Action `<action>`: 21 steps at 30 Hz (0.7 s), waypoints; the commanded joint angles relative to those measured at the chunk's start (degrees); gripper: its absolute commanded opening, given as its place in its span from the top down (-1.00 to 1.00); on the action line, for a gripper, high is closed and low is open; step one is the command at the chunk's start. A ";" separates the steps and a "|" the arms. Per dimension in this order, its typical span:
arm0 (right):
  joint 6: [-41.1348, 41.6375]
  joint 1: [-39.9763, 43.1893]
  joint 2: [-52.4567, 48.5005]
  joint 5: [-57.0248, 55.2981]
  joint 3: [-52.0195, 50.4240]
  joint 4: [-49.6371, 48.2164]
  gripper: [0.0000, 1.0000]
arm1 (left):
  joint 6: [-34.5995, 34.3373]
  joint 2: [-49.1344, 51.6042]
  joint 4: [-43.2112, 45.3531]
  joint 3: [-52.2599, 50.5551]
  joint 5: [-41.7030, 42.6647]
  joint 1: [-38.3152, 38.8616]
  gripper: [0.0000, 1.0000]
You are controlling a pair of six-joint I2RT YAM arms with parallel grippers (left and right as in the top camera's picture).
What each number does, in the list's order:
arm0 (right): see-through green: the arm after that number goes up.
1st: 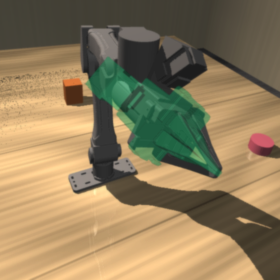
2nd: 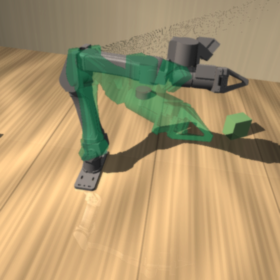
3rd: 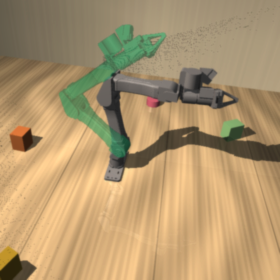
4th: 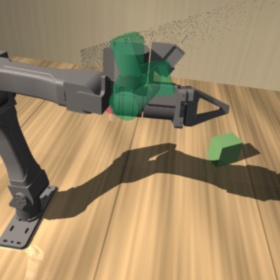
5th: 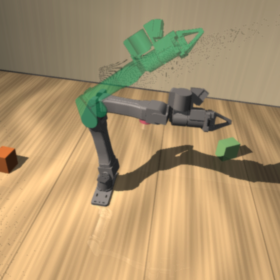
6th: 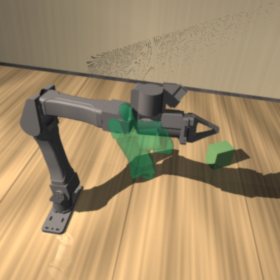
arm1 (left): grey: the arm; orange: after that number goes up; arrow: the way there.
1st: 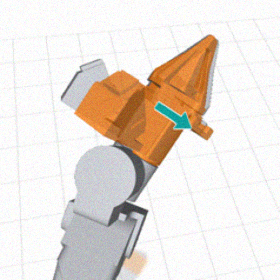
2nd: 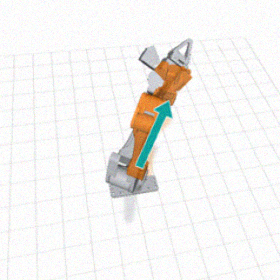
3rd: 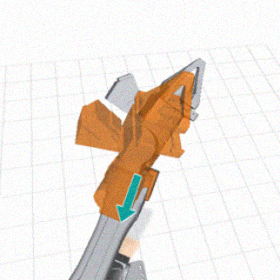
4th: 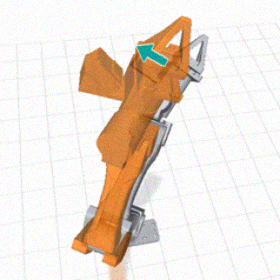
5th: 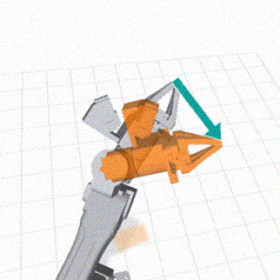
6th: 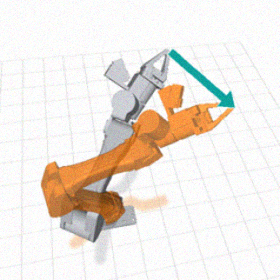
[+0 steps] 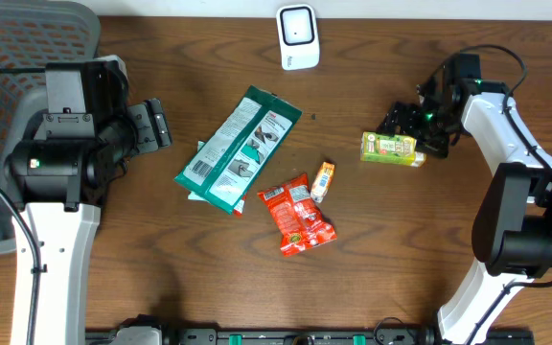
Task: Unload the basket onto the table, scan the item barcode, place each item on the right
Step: 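Grasp the lying green carton across its middle with the right gripper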
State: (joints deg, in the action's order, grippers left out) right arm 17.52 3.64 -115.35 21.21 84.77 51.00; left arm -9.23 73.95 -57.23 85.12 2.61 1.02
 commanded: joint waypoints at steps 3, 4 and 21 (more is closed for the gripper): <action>14.69 -0.20 -0.48 -0.35 -0.55 -0.70 -0.99 | -0.52 0.15 -0.20 1.14 -0.52 0.04 -0.66; 15.30 -0.07 -0.48 -0.35 -0.55 -0.66 -0.98 | -0.52 0.15 -0.20 1.14 -0.52 0.04 -0.65; 12.66 0.02 -0.48 5.90 -0.55 8.66 -0.97 | -0.52 0.15 -0.17 1.14 -0.52 0.04 -0.65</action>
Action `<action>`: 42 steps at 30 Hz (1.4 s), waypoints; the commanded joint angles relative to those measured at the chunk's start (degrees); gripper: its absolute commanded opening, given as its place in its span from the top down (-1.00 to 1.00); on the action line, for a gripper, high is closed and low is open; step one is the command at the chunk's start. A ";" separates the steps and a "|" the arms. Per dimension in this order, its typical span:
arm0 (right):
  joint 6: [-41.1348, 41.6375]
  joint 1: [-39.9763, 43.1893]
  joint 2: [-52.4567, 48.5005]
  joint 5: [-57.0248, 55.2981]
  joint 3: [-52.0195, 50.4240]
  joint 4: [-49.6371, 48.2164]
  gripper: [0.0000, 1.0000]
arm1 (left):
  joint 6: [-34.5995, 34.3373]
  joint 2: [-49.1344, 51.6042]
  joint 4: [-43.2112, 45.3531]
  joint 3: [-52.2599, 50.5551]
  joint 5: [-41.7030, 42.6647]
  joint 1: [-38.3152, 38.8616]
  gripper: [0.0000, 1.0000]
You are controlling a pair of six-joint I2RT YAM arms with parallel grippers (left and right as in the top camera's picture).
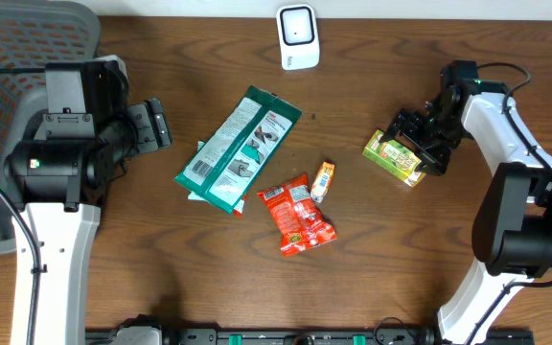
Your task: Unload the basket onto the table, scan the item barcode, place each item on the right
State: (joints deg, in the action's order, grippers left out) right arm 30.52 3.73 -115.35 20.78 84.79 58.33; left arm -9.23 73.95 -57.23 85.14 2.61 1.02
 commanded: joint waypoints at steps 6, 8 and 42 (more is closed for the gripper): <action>-8.26 -3.19 -0.44 6.69 -0.57 7.02 -0.67 | -0.52 0.15 -0.17 1.11 -0.52 0.04 -0.66; -11.52 -4.35 0.20 4.94 -0.57 8.98 -0.40 | -0.52 0.15 -0.17 1.11 -0.52 0.04 -0.65; -51.36 -6.97 0.50 -7.32 -1.79 -1.46 -0.57 | -0.52 0.15 -0.17 1.11 -0.52 0.04 -0.65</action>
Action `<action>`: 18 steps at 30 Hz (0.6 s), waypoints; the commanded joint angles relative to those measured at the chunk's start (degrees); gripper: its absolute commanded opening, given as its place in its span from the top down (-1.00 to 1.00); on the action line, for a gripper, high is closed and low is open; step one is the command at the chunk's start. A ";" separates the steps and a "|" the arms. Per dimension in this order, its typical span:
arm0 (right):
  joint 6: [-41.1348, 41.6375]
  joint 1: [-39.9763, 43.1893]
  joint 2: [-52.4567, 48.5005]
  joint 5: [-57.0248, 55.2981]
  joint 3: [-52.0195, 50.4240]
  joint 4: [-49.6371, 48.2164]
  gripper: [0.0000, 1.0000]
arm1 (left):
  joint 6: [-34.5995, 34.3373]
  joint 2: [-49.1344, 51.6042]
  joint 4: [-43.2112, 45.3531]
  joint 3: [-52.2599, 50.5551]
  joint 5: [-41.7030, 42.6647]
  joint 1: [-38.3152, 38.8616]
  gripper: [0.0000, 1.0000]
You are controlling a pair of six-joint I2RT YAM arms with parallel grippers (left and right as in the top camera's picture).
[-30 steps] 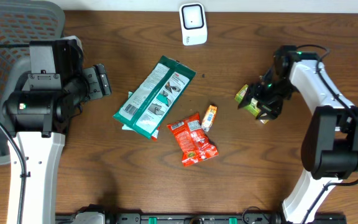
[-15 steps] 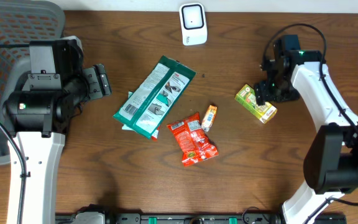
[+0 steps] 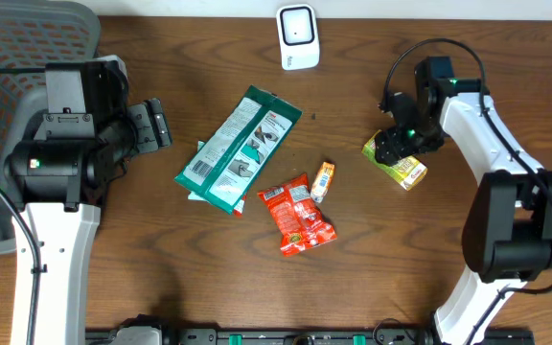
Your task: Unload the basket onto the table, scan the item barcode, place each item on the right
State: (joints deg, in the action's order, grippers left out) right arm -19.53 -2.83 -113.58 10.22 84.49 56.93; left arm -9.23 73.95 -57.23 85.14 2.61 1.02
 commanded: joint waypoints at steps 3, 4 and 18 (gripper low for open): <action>-1.33 -0.98 -1.57 3.43 -3.39 -1.42 -0.57 | -0.52 0.15 -0.20 1.11 -0.52 0.04 -0.65; -1.33 -1.33 -1.57 3.43 -4.13 -1.97 -0.57 | -0.52 0.15 -0.20 1.11 -0.52 0.04 -0.66; 0.35 -7.39 -1.16 -3.56 -1.97 -1.97 -0.44 | -0.52 0.15 -0.17 1.11 -0.52 0.04 -0.65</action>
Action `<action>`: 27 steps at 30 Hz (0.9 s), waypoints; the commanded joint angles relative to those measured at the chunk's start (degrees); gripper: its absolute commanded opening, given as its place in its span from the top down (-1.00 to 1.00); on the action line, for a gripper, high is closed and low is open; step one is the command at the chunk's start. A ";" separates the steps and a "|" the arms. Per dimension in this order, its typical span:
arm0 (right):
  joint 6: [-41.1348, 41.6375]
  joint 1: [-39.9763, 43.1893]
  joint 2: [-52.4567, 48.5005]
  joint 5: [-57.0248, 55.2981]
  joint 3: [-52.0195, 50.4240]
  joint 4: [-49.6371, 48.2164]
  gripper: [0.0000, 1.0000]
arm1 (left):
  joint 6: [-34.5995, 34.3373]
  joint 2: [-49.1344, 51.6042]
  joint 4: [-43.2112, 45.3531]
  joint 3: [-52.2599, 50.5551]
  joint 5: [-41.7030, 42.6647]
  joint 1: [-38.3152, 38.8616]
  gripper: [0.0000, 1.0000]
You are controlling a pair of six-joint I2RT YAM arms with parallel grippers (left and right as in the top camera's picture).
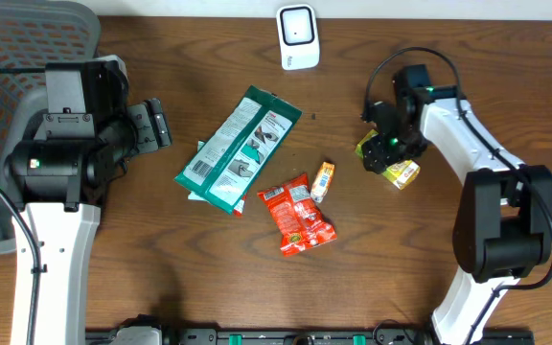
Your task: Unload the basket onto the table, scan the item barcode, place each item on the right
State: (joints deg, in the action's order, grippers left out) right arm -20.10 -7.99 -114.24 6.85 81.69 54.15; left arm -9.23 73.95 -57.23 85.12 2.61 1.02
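A green and yellow drink carton (401, 172) lies tilted at the right of the table, partly hidden under my right gripper (379, 151). That gripper sits on top of the carton's green end and looks shut on it. The white barcode scanner (296, 36) stands at the far edge, up and to the left of the carton. Far off at the left, my left gripper (157, 124) is open and holds nothing.
A long teal packet (241, 149), a red snack bag (297, 213) and a small orange packet (323, 180) lie in the middle of the brown table (161, 268). A grey mesh basket (8, 57) fills the far left corner.
My right gripper and the carton have both shifted a little to the left and towards the scanner. The left arm and the other packets have not moved.
At first the carton lay level with my right gripper at its right end. Then it was turned at an angle with the gripper against it. Later the gripper stood over its left end, and now both are further left.
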 commanded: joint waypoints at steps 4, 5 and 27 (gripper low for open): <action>1.22 -3.85 0.50 -1.07 3.89 3.50 -0.52 | -0.52 0.15 -0.17 1.14 -0.52 0.04 -0.66; 1.22 -3.91 0.72 -1.84 3.93 3.48 -0.53 | -0.52 0.15 -0.20 1.14 -0.52 0.04 -0.65; -4.24 -0.17 0.72 -9.77 -0.28 -2.40 -0.76 | -0.52 0.15 -0.17 1.14 -0.52 0.04 -0.66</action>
State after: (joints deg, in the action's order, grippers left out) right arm -21.87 -9.04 -114.24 -2.44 83.35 53.49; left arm -9.23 73.95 -57.23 85.12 2.61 1.02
